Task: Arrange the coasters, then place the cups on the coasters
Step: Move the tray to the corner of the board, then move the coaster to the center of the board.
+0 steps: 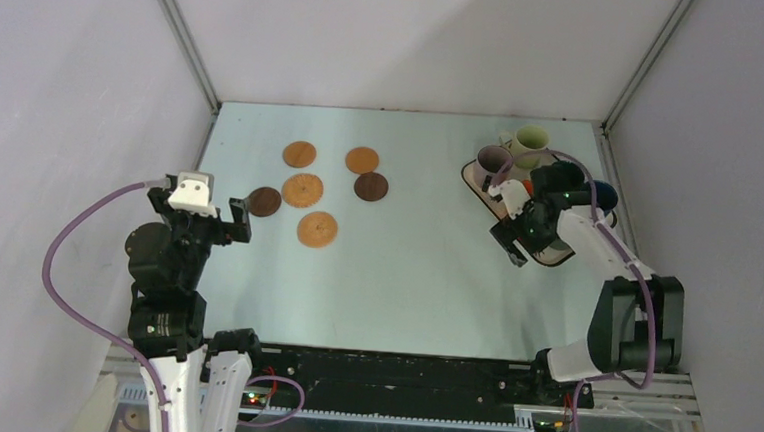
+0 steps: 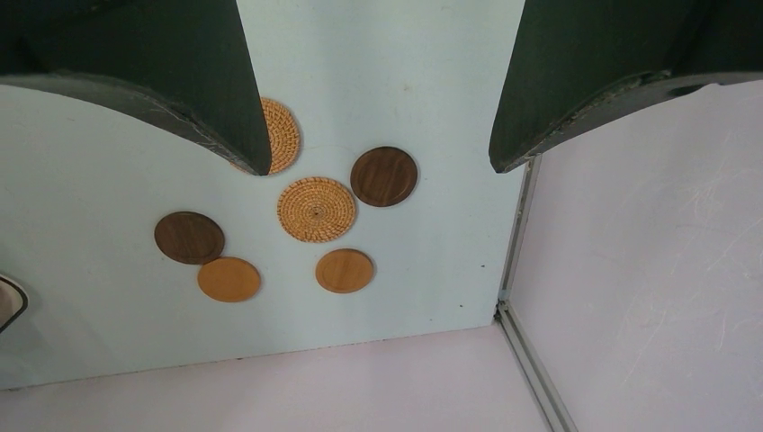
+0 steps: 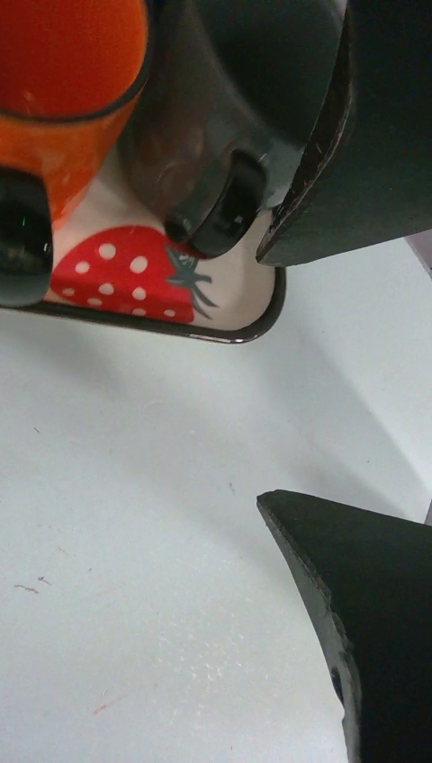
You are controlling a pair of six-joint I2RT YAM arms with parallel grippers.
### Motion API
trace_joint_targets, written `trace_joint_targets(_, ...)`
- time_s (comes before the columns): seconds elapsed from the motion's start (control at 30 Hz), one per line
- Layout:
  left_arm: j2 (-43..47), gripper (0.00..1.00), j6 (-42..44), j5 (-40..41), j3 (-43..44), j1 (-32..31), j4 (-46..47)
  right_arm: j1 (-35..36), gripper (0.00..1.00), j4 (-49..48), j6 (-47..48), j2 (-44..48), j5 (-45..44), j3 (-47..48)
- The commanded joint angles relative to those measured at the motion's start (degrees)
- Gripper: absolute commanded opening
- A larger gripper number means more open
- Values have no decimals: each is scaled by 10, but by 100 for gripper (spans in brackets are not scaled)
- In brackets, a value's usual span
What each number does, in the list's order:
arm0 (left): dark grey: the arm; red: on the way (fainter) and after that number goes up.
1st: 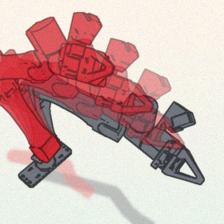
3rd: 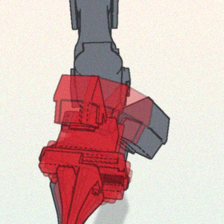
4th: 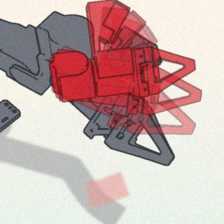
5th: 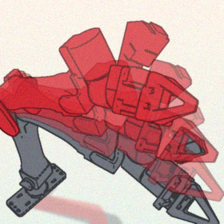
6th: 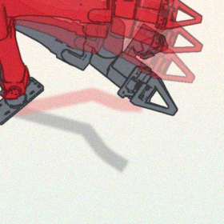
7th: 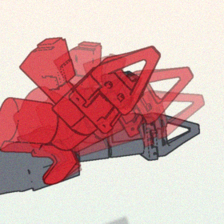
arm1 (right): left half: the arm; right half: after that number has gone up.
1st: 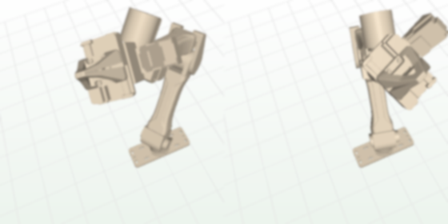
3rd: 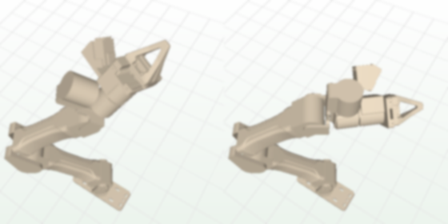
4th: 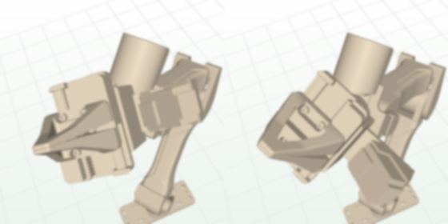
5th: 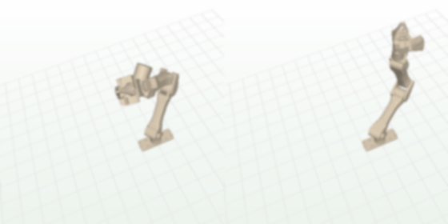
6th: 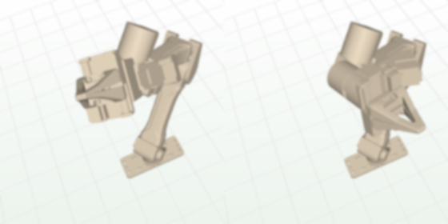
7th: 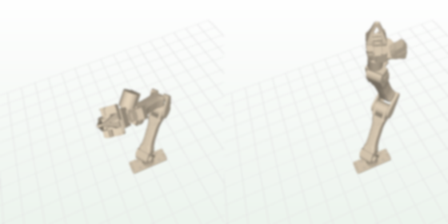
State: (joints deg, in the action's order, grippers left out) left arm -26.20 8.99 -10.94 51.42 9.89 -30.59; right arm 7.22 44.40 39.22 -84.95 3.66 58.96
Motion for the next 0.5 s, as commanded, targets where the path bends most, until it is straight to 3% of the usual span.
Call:
trace_joint_targets(0.0,8,98,16,-27,-6,5,12,0,99,12,-37,56,0,44)
trace_joint_targets(0.1,9,98,18,-38,-5,6,9,8,99,5,-71,83,10,65)
trace_joint_targets(0.33,3,98,29,-54,-7,4,2,0,100,-33,-146,127,122,69)
trace_joint_targets(0.47,4,98,27,-43,-10,5,9,15,99,-64,-235,145,111,71)
